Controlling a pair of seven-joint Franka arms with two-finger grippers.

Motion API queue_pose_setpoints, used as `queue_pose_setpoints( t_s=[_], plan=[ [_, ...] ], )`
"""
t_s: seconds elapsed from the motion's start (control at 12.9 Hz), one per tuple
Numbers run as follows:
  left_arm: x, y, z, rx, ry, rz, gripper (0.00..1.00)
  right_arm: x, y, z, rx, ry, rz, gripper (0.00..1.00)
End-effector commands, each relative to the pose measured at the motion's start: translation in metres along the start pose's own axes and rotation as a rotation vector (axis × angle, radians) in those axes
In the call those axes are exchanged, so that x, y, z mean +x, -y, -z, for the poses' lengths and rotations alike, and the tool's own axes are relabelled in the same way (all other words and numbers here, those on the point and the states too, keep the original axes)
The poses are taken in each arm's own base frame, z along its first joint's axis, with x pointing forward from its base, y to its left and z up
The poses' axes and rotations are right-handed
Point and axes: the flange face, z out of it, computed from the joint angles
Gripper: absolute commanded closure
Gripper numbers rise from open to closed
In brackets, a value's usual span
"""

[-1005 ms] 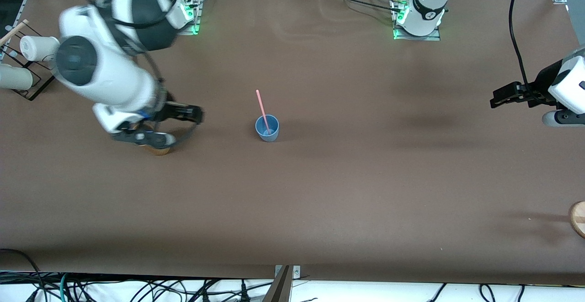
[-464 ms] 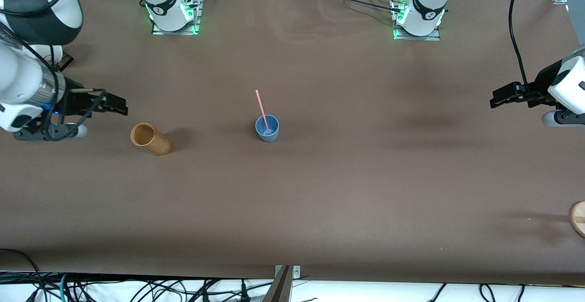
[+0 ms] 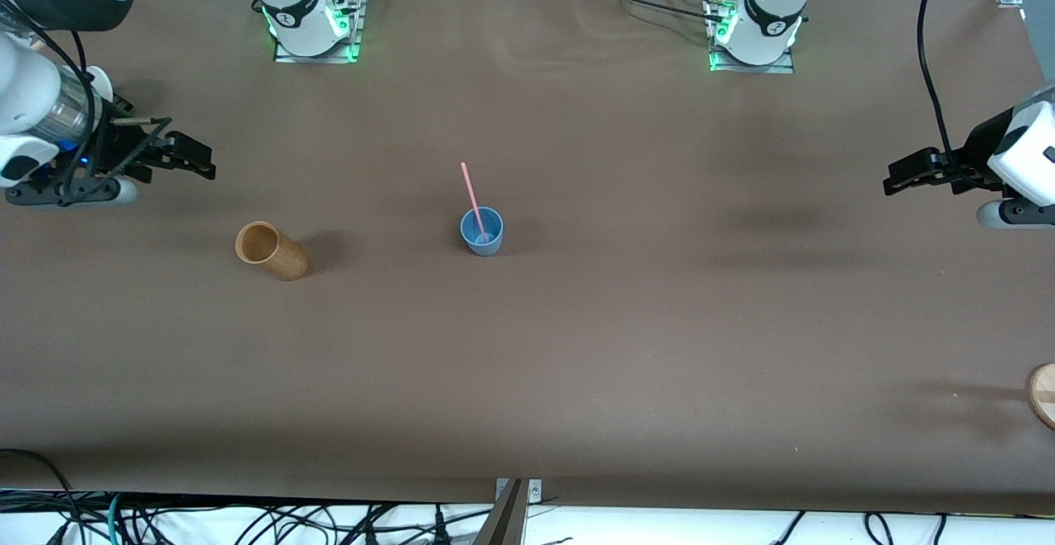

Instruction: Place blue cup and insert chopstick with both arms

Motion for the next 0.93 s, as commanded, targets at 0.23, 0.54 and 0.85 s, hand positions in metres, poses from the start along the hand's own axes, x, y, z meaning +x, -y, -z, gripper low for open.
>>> queue_pose_setpoints(
  t_s=[0.23,0.54,0.85],
  plan=[
    [0.002,0.0,0.004,0.015,-0.002,-0.025,0.0,-0.003,-0.003,0.022,-0.019,-0.038,-0.016,0.0],
    [0.002,0.0,0.004,0.015,-0.002,-0.025,0.0,-0.005,-0.001,0.025,-0.064,-0.044,-0.01,0.0],
    [0.002,0.0,0.005,0.013,-0.003,-0.025,0.0,-0.002,-0.005,0.022,-0.061,-0.04,-0.005,0.0]
  ],
)
